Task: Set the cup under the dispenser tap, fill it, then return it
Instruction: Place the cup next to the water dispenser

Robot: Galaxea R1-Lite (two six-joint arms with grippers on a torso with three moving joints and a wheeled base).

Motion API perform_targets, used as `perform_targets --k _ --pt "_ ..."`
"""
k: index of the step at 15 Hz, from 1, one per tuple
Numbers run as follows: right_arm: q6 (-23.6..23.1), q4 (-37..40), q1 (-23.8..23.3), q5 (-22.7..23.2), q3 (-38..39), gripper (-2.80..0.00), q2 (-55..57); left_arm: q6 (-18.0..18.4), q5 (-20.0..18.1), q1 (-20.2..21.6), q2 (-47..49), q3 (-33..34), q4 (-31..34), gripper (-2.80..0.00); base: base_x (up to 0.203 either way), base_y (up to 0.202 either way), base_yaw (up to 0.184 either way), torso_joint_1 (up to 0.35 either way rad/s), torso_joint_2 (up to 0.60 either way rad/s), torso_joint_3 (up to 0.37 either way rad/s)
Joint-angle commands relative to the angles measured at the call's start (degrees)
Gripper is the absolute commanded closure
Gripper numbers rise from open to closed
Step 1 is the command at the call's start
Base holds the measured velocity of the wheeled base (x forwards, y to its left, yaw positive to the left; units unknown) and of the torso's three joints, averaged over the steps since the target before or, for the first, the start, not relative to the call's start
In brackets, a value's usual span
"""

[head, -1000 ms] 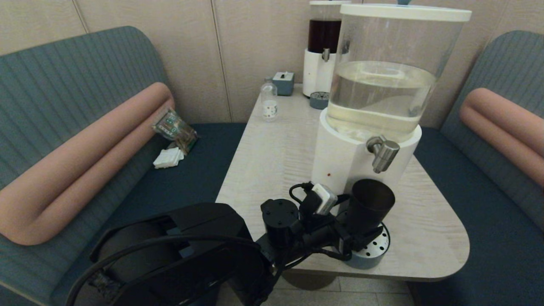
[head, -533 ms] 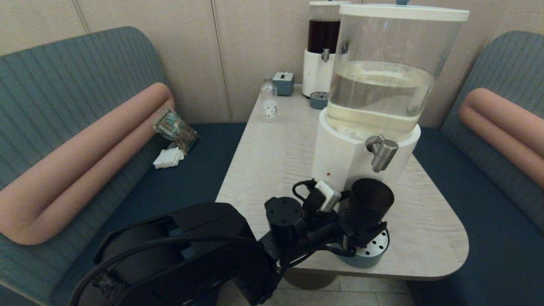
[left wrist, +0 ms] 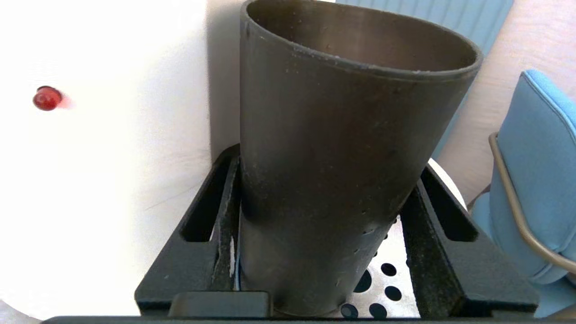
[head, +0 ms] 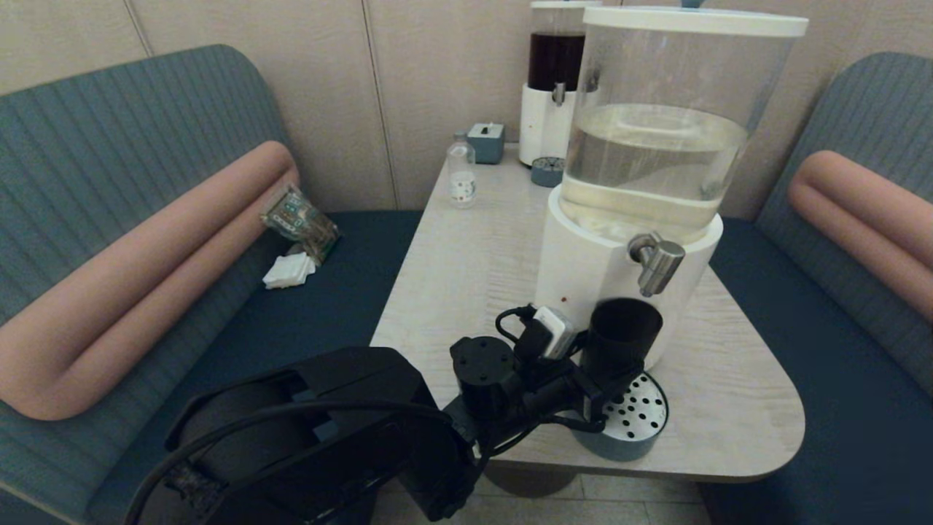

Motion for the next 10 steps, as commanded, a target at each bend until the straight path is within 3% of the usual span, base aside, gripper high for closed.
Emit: perform_targets --k 1,5,10 --pt "0.0 0.0 0.0 0.0 0.8 0.0 0.0 -0.1 -0.3 -0.1 -0.5 0.8 -0.8 0.0 0.0 0.0 0.0 0.0 0.0 0.0" --pt "0.0 0.0 0.0 0.0 0.8 0.0 0.0 0.1 -0.3 -0.8 -6.8 9.6 -1.0 0.0 0.0 0.0 0.0 0.0 0.0 0.0" --pt "0.0 0.0 0.0 0.0 0.8 0.0 0.0 0.0 0.0 0.9 -19.3 26.3 -1.0 0.0 0.0 0.0 0.0 0.0 0.0 0.0"
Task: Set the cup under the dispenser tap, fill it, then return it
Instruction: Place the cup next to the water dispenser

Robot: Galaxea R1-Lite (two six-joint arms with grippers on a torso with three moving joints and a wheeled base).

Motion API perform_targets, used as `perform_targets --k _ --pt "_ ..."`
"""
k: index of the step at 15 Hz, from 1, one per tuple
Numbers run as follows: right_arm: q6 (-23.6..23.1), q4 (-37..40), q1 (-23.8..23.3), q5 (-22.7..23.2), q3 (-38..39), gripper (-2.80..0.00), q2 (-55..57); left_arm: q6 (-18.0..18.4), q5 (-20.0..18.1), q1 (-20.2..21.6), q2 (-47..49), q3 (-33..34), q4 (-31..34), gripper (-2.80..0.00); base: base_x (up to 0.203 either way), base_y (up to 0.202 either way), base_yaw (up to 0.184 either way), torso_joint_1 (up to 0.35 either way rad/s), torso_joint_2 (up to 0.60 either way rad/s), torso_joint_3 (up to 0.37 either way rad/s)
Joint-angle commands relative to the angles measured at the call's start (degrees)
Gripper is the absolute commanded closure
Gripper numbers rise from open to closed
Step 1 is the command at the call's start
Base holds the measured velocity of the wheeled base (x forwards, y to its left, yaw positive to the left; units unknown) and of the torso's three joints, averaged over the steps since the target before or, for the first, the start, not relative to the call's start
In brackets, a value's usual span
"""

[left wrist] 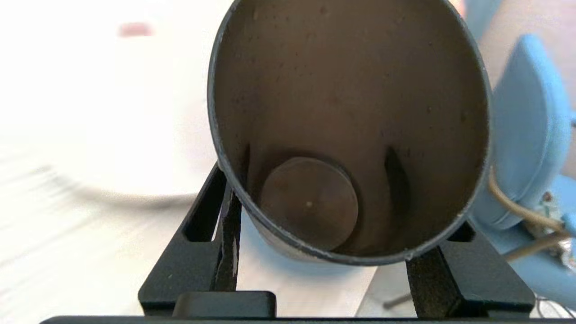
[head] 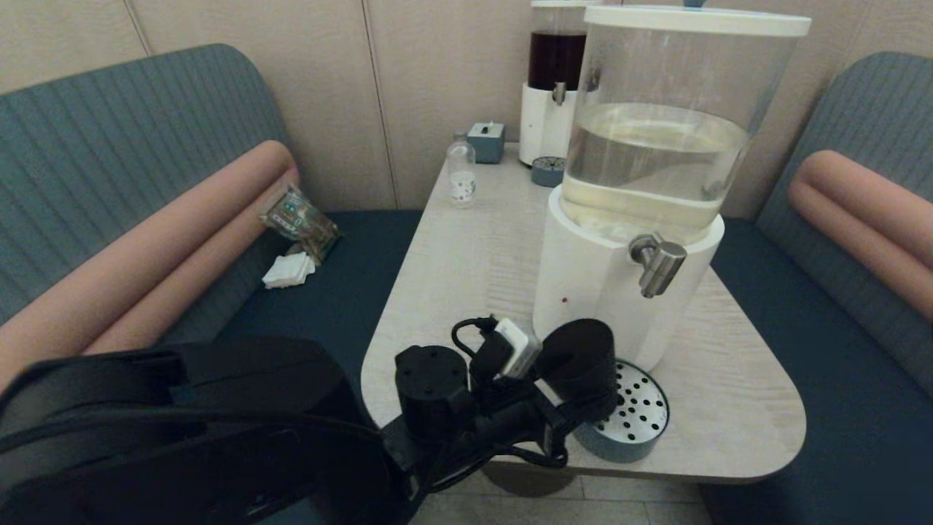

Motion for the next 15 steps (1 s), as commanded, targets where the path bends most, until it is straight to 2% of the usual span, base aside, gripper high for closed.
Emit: perform_targets --k 1,3,7,12,15 --pt "0.0 0.0 0.0 0.0 0.8 0.0 0.0 -0.1 0.0 2.4 -7.5 5.8 -0.7 0.0 0.0 0.0 0.0 0.0 0.0 0.0" --pt "0.0 0.0 0.0 0.0 0.8 0.0 0.0 -0.1 -0.3 6.6 -11.6 9.2 -0.7 0.0 0.0 0.0 0.0 0.0 0.0 0.0" --pt "0.0 0.0 0.1 0.0 0.8 0.0 0.0 -0.2 -0.7 10.2 -11.8 9.1 -0.7 0.0 0.0 0.0 0.0 0.0 0.0 0.0" --pt "0.0 0.0 0.0 0.0 0.8 0.0 0.0 0.6 -4.4 21.6 -6.2 3.7 -0.7 0.0 0.0 0.0 0.0 0.0 0.0 0.0" --pt "0.0 0.0 0.0 0.0 0.8 0.0 0.0 1.6 -5.9 26.1 -1.7 -0.1 -0.7 0.0 0.0 0.0 0.0 0.0 0.0 0.0"
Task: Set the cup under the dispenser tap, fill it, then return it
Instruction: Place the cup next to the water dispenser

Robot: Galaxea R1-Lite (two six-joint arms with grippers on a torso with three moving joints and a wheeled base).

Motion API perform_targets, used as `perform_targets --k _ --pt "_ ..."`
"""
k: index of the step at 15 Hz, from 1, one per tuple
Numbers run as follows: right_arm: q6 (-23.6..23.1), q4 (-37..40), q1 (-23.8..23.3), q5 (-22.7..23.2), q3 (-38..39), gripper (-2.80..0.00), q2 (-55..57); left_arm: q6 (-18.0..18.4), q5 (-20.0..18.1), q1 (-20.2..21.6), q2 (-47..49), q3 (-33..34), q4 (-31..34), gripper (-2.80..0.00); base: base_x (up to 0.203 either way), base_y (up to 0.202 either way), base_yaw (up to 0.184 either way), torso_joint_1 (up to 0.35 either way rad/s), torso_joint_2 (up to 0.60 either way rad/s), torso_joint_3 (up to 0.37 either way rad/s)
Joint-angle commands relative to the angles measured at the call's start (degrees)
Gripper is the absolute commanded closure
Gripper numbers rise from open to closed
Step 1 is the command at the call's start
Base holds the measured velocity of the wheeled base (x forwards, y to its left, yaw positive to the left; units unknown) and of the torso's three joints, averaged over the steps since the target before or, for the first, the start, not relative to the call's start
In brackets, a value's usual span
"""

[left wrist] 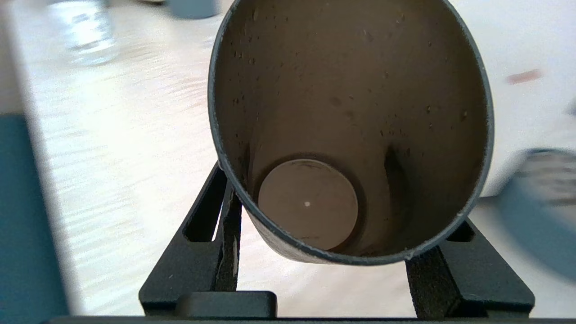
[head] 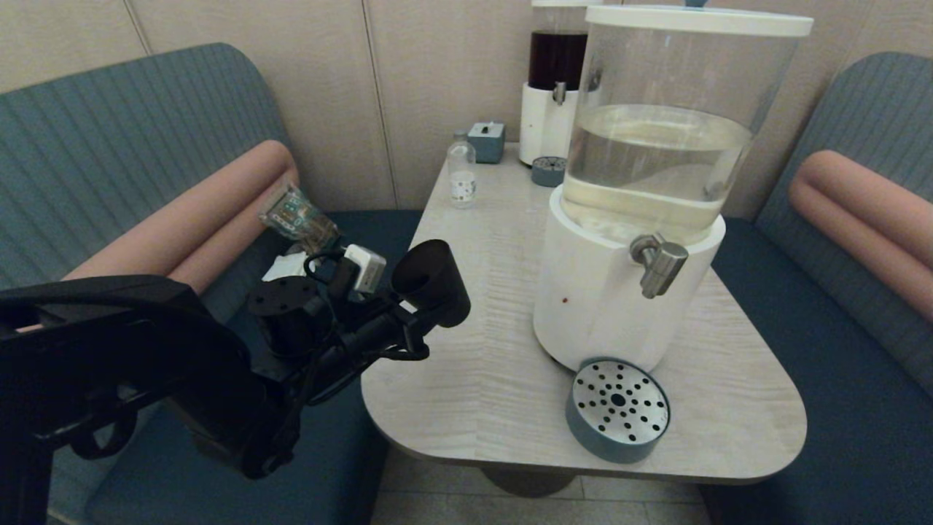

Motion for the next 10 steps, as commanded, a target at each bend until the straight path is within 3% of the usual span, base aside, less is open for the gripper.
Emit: perform_targets --k 1,10 --pt "0.0 0.0 0.0 0.0 0.8 0.0 0.0 0.3 -0.3 2.2 4.1 -1.9 -0.5 0.0 0.0 0.0 0.0 0.0 0.0 0.0" --pt "0.0 0.0 0.0 0.0 0.8 0.0 0.0 1.0 -1.2 4.3 9.5 -3.3 -0.5 0.0 0.0 0.0 0.0 0.0 0.0 0.0"
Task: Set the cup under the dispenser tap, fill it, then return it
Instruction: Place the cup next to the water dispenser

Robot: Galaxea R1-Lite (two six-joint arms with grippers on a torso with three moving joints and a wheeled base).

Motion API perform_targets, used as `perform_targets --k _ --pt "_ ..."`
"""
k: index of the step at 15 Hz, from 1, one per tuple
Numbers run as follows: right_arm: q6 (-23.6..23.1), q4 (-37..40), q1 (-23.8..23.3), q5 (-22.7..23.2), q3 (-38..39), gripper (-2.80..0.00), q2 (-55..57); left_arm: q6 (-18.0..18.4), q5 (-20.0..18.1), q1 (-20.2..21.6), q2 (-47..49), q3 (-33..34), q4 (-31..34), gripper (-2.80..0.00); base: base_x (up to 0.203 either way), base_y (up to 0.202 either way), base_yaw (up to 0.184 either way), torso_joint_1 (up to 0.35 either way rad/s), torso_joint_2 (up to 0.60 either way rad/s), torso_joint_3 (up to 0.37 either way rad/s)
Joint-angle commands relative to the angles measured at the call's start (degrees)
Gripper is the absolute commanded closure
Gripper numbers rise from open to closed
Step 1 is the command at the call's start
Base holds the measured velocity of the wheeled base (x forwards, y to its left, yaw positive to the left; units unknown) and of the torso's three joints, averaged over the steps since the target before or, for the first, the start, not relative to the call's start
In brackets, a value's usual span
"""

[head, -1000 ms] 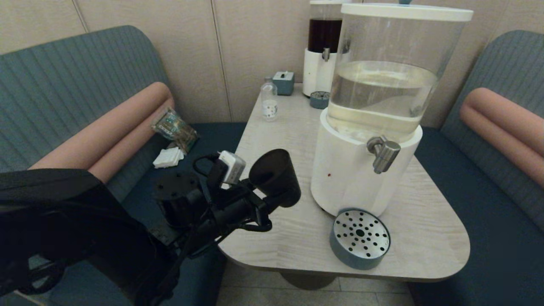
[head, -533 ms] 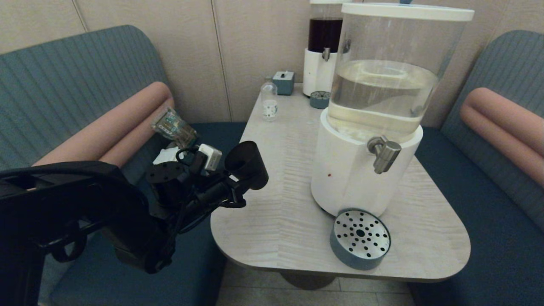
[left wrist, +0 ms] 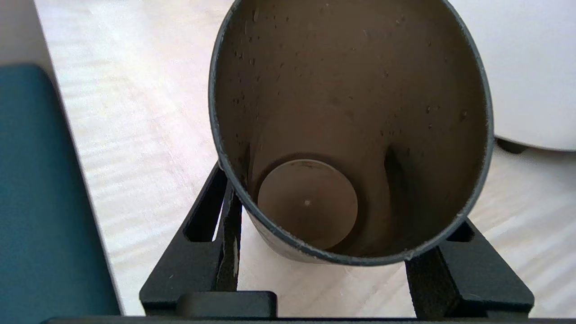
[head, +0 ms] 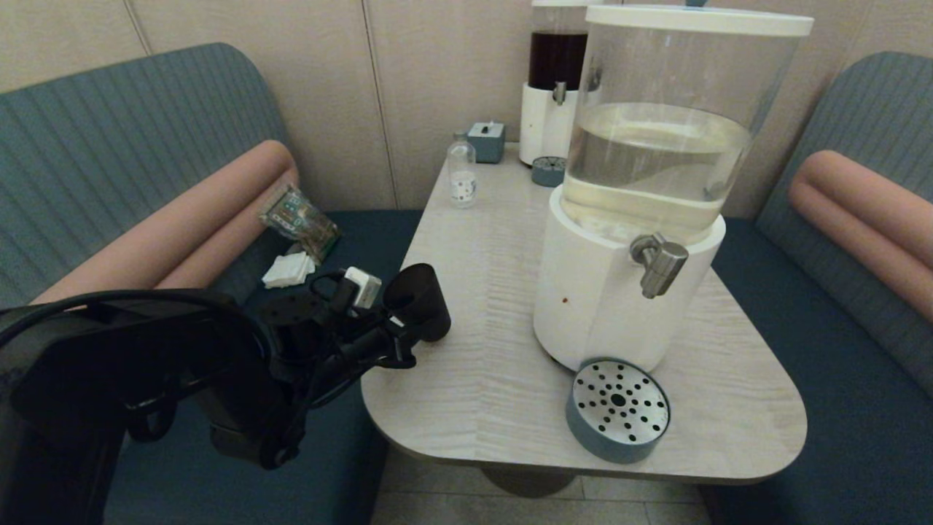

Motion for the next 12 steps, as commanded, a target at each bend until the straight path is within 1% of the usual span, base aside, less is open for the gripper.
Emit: perform_targets --k 1,6,12 --pt "0.0 0.0 0.0 0.0 0.8 0.0 0.0 0.0 -0.1 0.0 2.0 -0.6 -0.5 0.0 0.0 0.0 0.0 0.0 0.0 0.0" --pt "0.0 0.0 0.1 0.0 0.8 0.0 0.0 0.0 -0.2 0.0 5.3 -2.7 -0.5 0.0 0.0 0.0 0.0 0.0 0.0 0.0" --pt "0.0 0.0 0.0 0.0 0.8 0.0 0.0 0.4 -0.1 0.0 5.6 -3.7 -0.5 0.0 0.0 0.0 0.0 0.0 0.0 0.0"
